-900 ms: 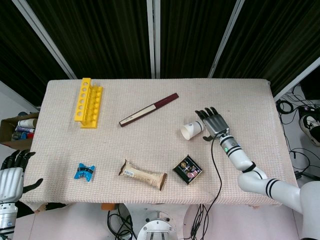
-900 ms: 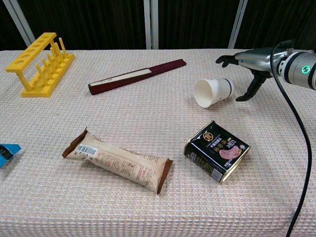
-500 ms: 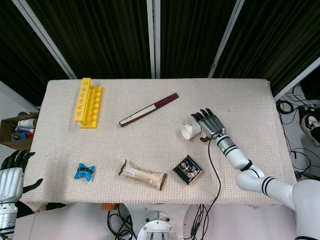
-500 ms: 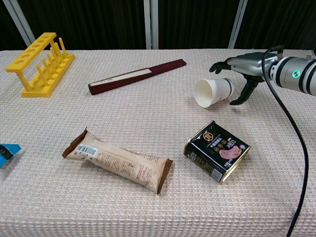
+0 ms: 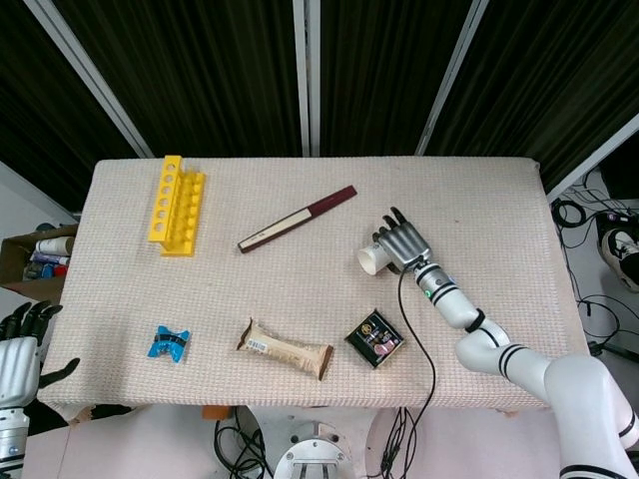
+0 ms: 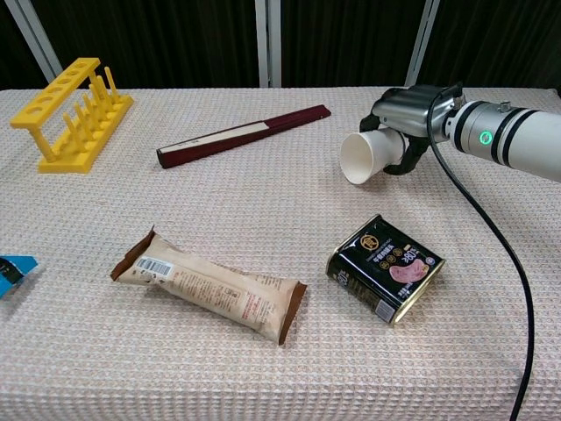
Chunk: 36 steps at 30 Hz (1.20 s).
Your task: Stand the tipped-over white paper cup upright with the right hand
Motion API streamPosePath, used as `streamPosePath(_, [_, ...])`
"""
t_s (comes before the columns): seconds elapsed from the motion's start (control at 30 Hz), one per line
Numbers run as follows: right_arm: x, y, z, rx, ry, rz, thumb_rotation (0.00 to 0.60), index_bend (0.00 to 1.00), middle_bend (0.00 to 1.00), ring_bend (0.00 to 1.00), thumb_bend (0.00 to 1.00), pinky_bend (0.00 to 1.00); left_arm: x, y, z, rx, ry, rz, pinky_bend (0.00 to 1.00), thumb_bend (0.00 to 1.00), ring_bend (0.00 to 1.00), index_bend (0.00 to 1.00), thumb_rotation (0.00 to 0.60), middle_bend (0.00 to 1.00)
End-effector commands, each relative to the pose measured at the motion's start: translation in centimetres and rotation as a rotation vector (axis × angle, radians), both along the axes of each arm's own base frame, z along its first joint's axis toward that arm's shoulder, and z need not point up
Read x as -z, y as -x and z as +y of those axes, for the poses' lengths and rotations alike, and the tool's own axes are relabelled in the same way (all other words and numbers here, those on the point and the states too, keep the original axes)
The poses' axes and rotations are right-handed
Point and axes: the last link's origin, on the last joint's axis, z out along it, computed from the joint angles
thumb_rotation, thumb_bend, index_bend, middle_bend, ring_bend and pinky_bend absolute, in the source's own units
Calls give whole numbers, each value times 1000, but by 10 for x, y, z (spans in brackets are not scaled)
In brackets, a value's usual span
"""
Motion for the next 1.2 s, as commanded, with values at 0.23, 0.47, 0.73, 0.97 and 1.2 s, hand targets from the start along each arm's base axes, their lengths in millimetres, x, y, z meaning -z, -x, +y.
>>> streamPosePath(0.23, [-9,-14,25,-602,283,791,600,472,372,103,296,0,9,-1,2,23,9,-24,169,18,93,216,600,152])
streamPosePath(0.47, [19,-20,40,-661,284,898,600,537,345,76,298,0,8,2,-1,14,0,-25,168,19,93,216,600,152])
streamPosePath(0.73, [27,-19,59,-617,341,936,600,101,68,0,285,0,10,4,-1,12,5,-31,168,19,93,217,600,152])
streamPosePath(0.97, [7,-14,81,-525,361,818,600,0,0,0,272,0,9,3,0,21,-1,-30,168,19,93,217,600,152])
streamPosePath(1.2, [-66,6,104,-175,428,357,600,0,10,0,266,0,7,1,5,37,0,-23,168,18,93,217,600,152])
